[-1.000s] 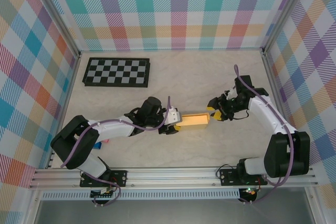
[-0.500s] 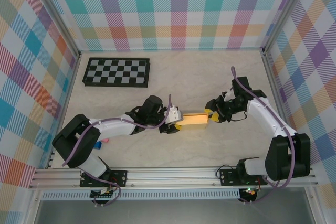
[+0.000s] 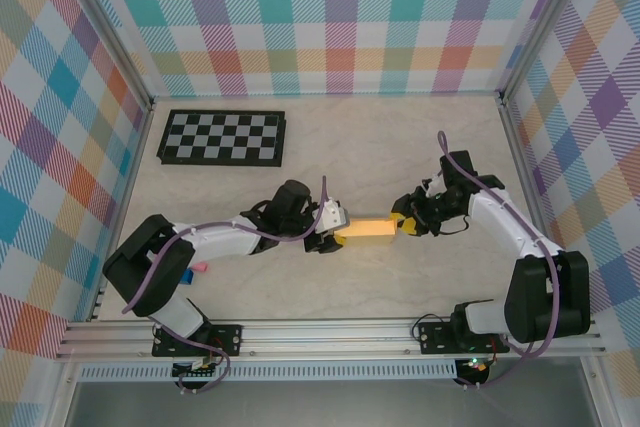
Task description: Fold the paper box
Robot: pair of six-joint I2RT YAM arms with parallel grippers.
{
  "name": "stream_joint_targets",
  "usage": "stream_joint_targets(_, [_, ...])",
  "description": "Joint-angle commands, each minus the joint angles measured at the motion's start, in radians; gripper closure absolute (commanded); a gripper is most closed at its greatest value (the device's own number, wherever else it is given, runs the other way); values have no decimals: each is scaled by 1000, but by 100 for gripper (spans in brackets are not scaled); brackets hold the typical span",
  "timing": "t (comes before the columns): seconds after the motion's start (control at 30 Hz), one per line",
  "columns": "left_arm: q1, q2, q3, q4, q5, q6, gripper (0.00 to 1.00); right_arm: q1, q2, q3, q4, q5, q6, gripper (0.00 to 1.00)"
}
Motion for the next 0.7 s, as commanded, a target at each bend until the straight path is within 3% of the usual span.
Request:
stream_joint_targets(0.0, [20, 9, 29, -7, 19, -43, 43, 8, -6, -35, 26, 26, 0, 66])
stream_joint_targets(0.17, [35, -8, 25, 3, 40, -69, 36, 8, -1, -39, 50, 44, 12, 67])
stream_joint_targets(0.43, [56, -161, -34, -71, 55, -61, 12, 8, 19, -21, 60, 53, 32, 68])
stream_joint_targets(0.67, [102, -444, -142, -88, -9, -201, 9, 6, 24, -21, 74, 69, 54, 69])
